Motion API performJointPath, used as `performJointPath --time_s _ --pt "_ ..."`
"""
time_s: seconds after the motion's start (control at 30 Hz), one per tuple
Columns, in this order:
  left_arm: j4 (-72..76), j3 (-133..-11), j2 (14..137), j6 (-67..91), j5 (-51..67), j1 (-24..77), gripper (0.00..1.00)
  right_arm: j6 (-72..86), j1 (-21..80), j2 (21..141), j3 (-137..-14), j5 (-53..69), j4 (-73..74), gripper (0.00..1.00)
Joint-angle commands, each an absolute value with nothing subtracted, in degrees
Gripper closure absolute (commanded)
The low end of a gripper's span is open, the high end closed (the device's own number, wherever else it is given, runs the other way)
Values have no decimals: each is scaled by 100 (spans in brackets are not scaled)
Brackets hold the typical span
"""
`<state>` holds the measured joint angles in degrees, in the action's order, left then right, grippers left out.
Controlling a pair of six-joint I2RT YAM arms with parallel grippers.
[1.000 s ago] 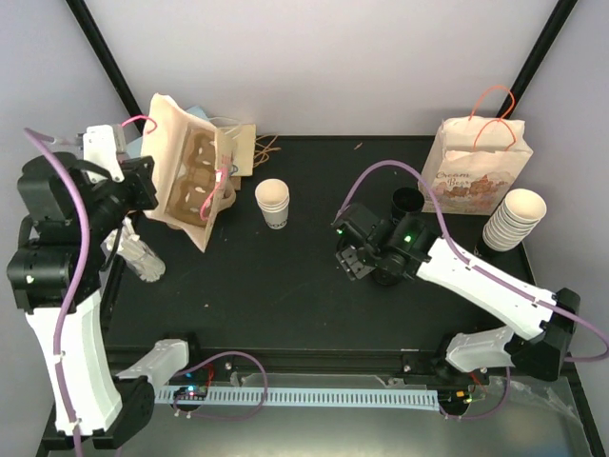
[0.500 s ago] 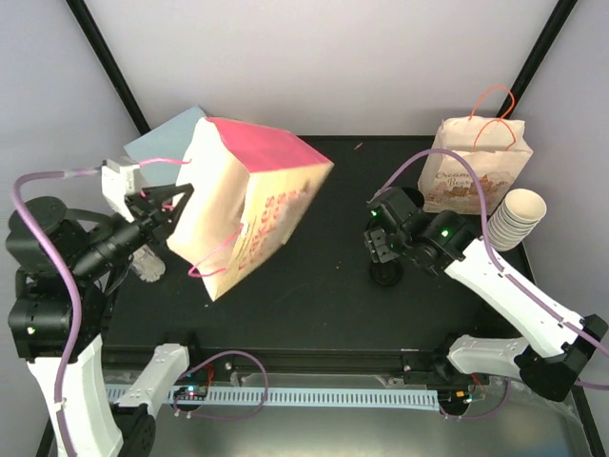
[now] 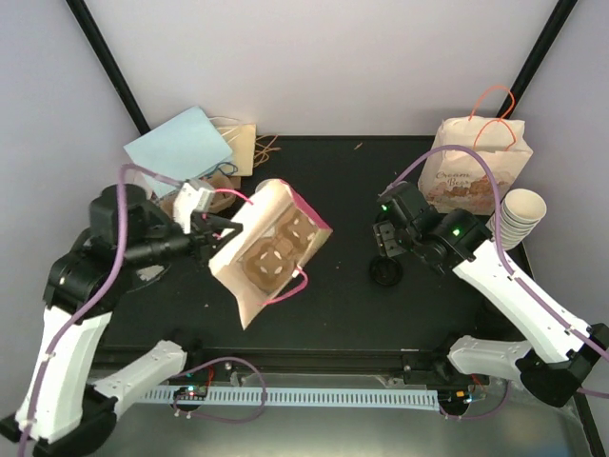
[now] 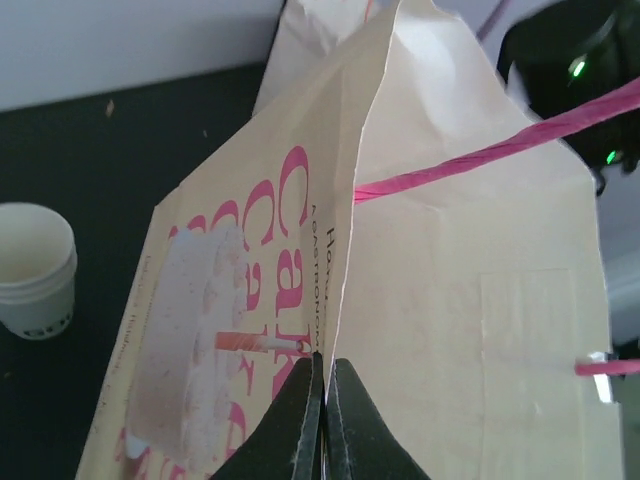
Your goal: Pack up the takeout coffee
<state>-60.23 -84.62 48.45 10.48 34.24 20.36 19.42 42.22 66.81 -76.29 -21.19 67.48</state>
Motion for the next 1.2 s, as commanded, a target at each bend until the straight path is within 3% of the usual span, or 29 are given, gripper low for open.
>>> performJointPath --time_s 0.0,0.13,0.27,0.53,0.83,1.17 --pt "-6677 -8504 5436 757 1970 3074 98 1990 4191 6657 -7586 -2387 6764 37" --pt "-7162 -8699 5983 584 811 3948 98 2046 4191 6638 -7618 -2573 6814 37" --pt "-7446 -9067 6325 479 182 4216 98 2089 4191 6612 -7651 -2696 6870 37" --pt "-7665 -9496 6563 -53 -182 4294 98 2049 4191 6606 -7749 -2714 6887 37" --pt "-7087 -8765 6691 -638 -985 5073 98 1960 4192 6560 -7799 -2691 6839 37" --pt "-6774 -8198 6638 -571 -976 5233 98 1677 4186 6325 -7901 -2224 7039 37"
